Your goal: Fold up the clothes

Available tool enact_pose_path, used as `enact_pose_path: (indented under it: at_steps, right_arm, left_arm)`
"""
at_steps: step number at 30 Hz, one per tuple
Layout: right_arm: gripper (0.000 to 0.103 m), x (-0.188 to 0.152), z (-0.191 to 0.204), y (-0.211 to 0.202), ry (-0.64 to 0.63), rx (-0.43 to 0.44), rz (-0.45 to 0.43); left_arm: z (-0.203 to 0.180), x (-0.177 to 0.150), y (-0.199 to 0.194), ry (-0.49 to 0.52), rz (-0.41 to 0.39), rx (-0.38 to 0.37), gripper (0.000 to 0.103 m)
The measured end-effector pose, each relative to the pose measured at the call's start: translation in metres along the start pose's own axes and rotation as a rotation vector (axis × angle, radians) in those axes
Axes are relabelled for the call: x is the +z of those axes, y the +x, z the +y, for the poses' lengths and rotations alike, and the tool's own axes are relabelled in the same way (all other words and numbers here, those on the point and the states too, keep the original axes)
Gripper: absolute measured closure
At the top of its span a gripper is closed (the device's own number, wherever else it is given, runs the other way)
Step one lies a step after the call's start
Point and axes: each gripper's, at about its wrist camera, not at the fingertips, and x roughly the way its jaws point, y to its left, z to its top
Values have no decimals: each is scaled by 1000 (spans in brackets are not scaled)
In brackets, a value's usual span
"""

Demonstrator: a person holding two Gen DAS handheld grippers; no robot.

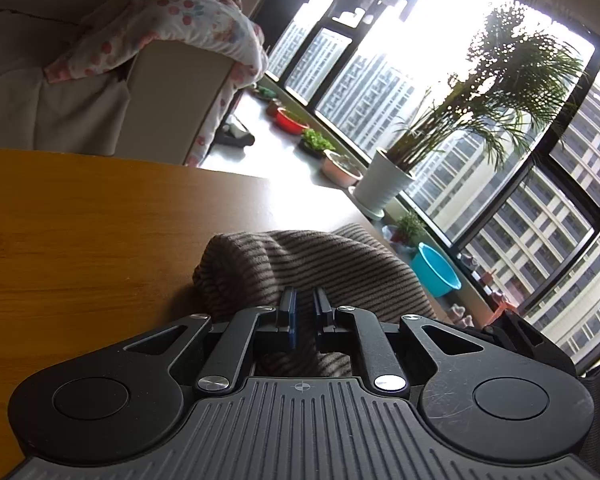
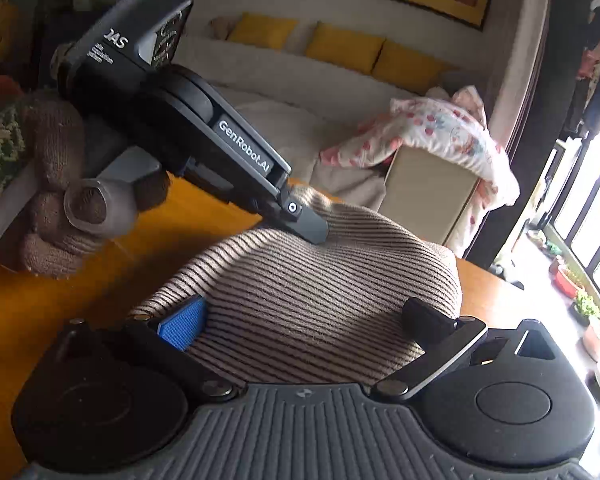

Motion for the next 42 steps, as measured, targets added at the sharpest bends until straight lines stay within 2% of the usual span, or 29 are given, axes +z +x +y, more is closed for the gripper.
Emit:
enact_pose_path:
  at_steps: [5, 7, 9, 10, 14, 15, 20, 22, 25, 28, 30, 33, 35, 36, 40, 42]
  right_arm:
    - [0, -2, 1, -2, 15, -8, -2]
    - [0, -4, 2, -4, 10, -8, -5]
    - [0, -6, 2, -4, 10, -10, -12]
    - [0, -6, 3, -4, 13, -10, -13]
    - [0, -5, 2, -4, 19, -1, -7]
    - [0, -5, 0, -5, 21, 13, -3]
    - [0, -5, -25, -27, 80, 169, -11]
    - [0, 0, -50, -38, 191, 241, -32]
    - [0, 14, -99, -29, 409, 254, -28]
    - [0, 17, -149, 13, 627, 239, 24]
    - [0, 9, -170, 47, 728, 210, 88]
    - [3, -6, -176, 84, 852, 320, 178]
    - [14, -12, -176, 102, 911, 408, 219]
    - [23, -7, -171, 99, 885, 439, 196]
    - [26, 16, -146, 56, 646, 453, 21]
    - [30, 14, -142, 56, 607, 382, 60]
  left_arm:
    - [-4, 2, -8, -5, -15, 22, 91]
    - [-12, 2, -25, -7, -44, 32, 75]
    - [-19, -3, -44, -20, -68, 26, 45]
    - [-22, -7, -49, -21, -66, 35, 42]
    - [-26, -26, -44, -20, 0, 54, 44]
    - [-26, -31, -38, -7, 25, 81, 44]
    - [-19, -39, -36, -10, 24, 80, 44]
    - [-21, -40, -36, 3, 25, 82, 44]
    - [-22, -42, -36, 22, 27, 84, 44]
    - [-24, -43, -37, 42, 29, 87, 44]
    - [-25, -44, -37, 54, 30, 88, 44]
    - [-25, -44, -37, 66, 36, 86, 44]
    - [-21, -43, -37, 68, 39, 89, 43]
    - [-20, -42, -37, 67, 40, 89, 43]
    - [-16, -44, -38, 53, 48, 75, 41]
    - [-19, -44, -38, 67, 47, 81, 41]
